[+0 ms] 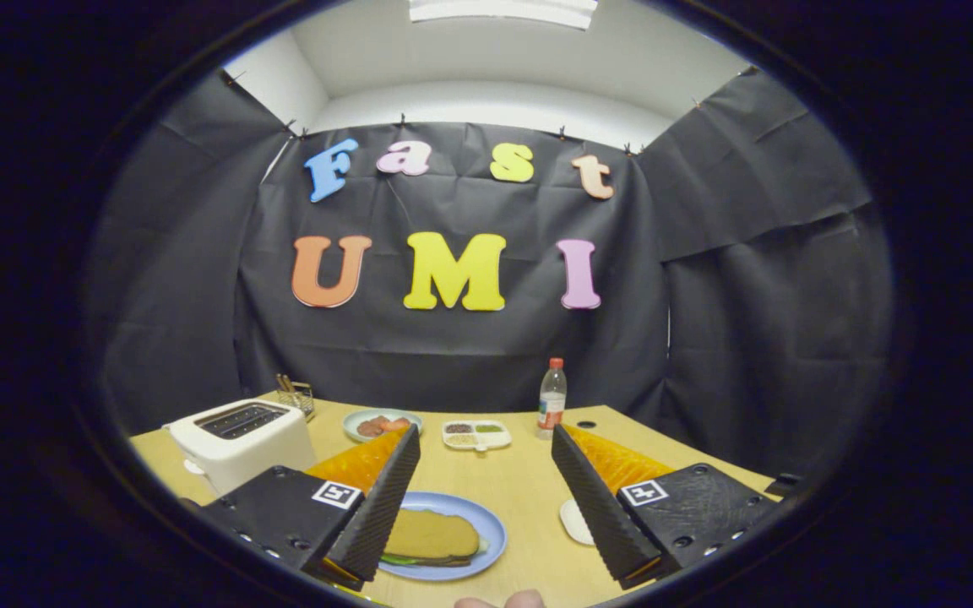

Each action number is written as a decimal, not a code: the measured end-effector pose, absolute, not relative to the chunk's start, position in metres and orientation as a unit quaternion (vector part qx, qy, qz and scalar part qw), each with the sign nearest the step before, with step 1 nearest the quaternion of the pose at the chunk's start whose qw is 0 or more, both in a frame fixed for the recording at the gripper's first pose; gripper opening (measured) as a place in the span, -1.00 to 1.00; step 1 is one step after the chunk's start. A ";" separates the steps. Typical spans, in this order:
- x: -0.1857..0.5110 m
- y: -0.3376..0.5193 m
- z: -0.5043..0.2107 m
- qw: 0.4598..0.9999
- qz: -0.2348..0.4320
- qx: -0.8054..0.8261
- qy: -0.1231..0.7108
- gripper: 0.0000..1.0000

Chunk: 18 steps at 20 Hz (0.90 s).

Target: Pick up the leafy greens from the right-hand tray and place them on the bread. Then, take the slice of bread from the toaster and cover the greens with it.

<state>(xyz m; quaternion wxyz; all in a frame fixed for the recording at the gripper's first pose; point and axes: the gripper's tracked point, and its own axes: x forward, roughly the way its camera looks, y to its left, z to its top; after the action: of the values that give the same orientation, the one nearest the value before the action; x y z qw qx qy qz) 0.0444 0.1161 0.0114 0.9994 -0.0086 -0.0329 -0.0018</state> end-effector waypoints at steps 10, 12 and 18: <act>0.020 0.136 0.035 0.999 0.022 0.014 -0.047 0.90; 0.019 0.137 0.034 0.999 0.021 0.020 -0.046 0.90; 0.023 0.149 0.030 0.998 0.034 0.030 -0.037 0.90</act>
<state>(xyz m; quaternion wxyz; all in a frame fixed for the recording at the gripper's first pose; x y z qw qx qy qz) 0.0225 0.1487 0.0295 0.9983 0.0300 -0.0366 0.0336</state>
